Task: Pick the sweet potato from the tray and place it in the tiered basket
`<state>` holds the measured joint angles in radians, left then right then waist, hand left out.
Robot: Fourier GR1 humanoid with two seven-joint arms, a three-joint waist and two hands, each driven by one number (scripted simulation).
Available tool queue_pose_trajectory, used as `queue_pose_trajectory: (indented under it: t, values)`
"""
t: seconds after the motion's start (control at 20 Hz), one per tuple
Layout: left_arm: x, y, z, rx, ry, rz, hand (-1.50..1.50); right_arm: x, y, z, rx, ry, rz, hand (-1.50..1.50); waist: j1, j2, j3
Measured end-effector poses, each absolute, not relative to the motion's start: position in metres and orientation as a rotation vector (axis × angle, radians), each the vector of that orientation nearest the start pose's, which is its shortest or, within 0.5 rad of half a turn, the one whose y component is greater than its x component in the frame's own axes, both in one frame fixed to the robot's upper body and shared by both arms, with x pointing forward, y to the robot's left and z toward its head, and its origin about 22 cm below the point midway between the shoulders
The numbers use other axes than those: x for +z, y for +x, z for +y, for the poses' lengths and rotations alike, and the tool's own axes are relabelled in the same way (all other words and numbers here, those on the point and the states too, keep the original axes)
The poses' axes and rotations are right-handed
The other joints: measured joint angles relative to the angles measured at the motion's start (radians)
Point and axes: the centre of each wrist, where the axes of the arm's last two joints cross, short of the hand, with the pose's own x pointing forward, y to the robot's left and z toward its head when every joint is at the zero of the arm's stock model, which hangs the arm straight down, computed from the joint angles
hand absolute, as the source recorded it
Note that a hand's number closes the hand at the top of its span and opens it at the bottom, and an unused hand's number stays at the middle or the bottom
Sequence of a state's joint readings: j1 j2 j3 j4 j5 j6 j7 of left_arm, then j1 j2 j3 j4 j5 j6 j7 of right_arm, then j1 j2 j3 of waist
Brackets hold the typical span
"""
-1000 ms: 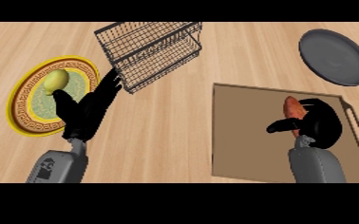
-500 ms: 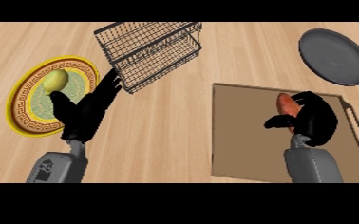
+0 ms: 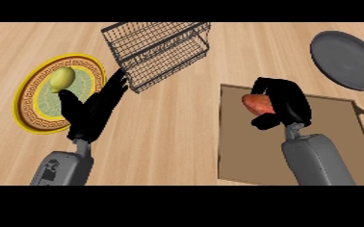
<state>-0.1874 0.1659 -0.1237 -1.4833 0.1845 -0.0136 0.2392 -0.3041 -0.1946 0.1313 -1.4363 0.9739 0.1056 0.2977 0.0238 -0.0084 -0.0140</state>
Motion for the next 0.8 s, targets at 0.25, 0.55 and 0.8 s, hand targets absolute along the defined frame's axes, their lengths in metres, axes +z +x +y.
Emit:
queue_pose_trajectory:
  t: [0.25, 0.55, 0.8]
  values:
    - [0.026, 0.281, 0.23, -0.14, -0.104, -1.386, 0.0, 0.113, 0.312, -0.218, 0.961, -0.68, -1.447, 1.5, -0.025, 0.0, 0.011]
    - [0.028, 0.277, 0.227, -0.139, -0.089, -1.38, 0.0, 0.198, 0.298, -0.238, 0.897, -0.617, -1.655, 1.5, -0.031, 0.0, 0.014]
    - [0.025, 0.279, 0.23, -0.142, -0.1, -1.379, 0.0, 0.26, 0.295, -0.234, 0.861, -0.616, -1.762, 1.5, -0.026, 0.004, 0.013]
